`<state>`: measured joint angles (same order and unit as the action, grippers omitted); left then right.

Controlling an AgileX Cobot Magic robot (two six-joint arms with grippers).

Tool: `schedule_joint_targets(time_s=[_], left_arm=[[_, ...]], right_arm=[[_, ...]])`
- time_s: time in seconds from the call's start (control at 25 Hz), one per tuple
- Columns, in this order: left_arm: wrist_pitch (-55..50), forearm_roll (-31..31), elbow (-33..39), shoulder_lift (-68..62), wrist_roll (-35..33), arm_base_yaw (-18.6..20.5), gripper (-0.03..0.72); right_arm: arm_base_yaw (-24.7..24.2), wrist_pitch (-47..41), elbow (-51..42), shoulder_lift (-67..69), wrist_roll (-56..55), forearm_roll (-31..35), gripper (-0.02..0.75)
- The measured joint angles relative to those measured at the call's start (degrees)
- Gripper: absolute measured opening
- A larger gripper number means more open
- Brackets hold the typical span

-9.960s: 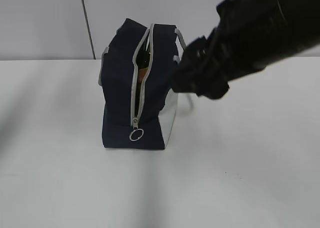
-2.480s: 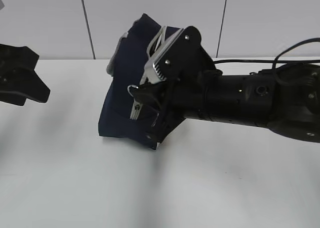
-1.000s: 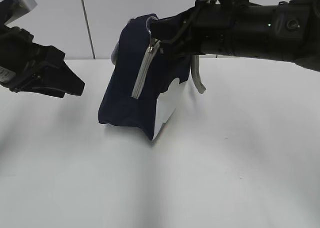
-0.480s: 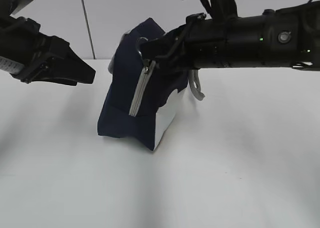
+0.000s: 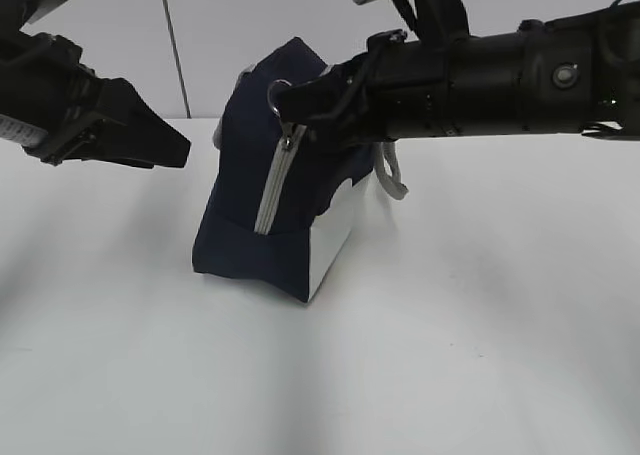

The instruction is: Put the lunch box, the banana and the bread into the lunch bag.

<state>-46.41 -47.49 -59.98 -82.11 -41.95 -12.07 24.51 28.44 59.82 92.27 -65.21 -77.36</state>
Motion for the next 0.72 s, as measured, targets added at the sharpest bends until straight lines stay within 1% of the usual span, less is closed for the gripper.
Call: schedule_joint_targets(time_s=[0.28,0.4,0.52,0.6,0.72], left_arm=[[0.99,-0.98,0.00,0.00,-0.82,0.00,0.329],[1.62,-4.38,0.00,-0.06,-5.84,0.00,0.329],[1.85,-8.59,0.00,-0.69,-11.60,0.00,0.329],[2.07,-9.75,0.00,-1.18,-13.38,0.00,0.329],[2.12,-10.31,0.00,-1.89,-14.85,-0.06,0.329]], right_arm=[[0.00,-2.34,0.00,-1.94,0.00,-0.72,-0.016],[0.00,-3.17,0.00,-2.17,0.00,-0.72,-0.016],[0.00,-6.26,0.00,-2.17,0.16,0.41,-0.016],[0.00,-8.06,0.00,-2.28,0.80,2.37,-0.016],[0.00,-8.55,0.00,-2.28,2.56,4.90,-0.016]])
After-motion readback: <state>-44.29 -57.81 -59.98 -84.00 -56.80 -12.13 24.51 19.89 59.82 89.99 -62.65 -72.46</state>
